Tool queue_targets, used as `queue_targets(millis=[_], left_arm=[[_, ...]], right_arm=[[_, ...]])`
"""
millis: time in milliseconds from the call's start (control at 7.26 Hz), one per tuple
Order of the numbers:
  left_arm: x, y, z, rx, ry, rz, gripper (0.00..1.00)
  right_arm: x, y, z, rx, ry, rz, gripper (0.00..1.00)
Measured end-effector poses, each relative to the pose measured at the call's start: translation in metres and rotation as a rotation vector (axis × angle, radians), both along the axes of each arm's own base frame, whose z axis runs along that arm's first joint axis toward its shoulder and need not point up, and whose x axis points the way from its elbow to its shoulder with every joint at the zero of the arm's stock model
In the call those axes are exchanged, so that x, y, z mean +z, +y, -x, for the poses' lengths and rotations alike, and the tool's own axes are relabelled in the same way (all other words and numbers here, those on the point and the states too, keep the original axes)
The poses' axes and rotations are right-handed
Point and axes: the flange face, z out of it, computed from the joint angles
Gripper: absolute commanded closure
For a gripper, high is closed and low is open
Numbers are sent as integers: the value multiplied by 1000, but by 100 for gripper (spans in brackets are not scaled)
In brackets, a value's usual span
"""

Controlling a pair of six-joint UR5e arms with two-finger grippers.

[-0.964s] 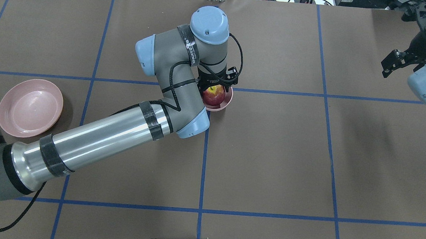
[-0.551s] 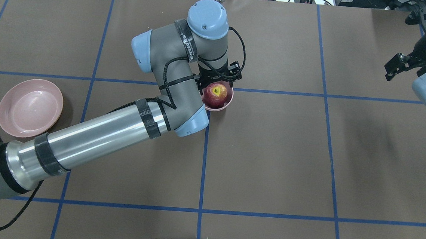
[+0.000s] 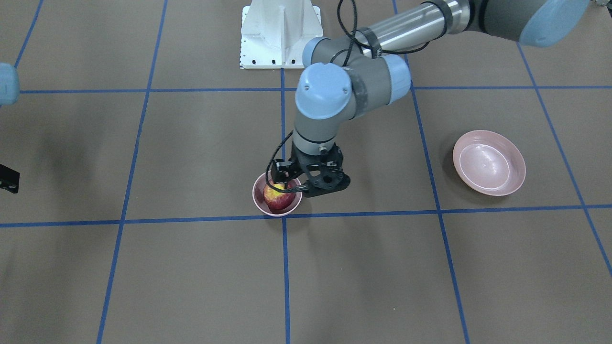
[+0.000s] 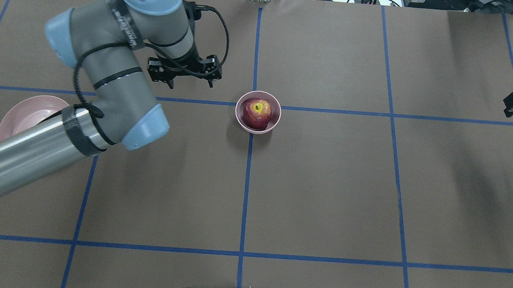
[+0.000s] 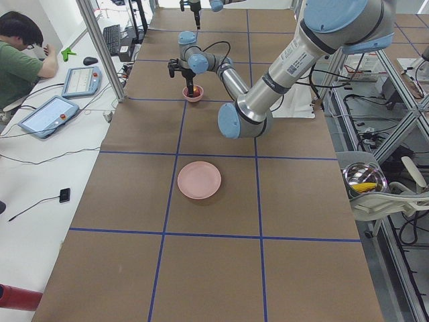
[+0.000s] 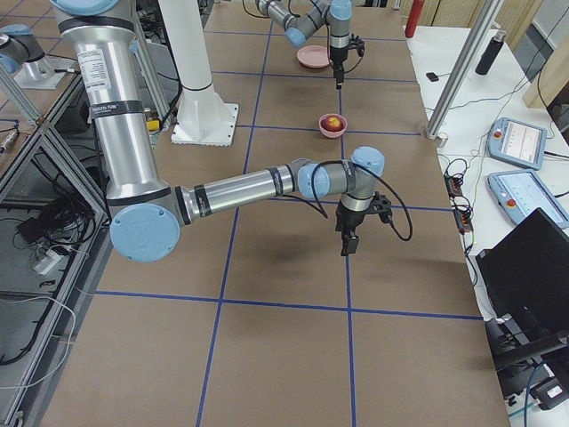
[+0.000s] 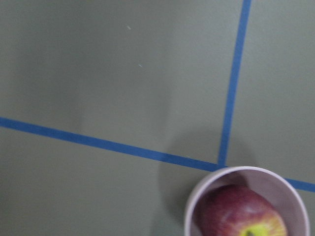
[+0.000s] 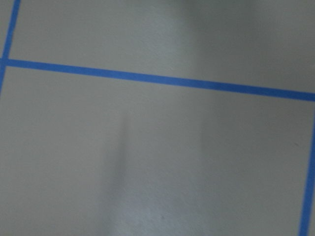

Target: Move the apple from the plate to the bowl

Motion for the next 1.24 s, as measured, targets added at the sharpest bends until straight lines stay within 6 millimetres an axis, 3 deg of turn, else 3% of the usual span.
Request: queue_targets(millis=[413, 688, 964, 1239], left_arm=[[99, -16, 140, 3, -64, -58, 1], [194, -20, 248, 85, -111, -92, 1], [284, -9, 342, 143, -118, -75, 1], [354, 9, 419, 211, -147, -117, 1]], right_arm=[[20, 12, -59, 88, -39, 46, 0], [37, 28, -95, 119, -89, 64, 0], [53, 48, -120, 131, -90, 67, 0], [59, 68, -131, 142, -58, 50, 0]])
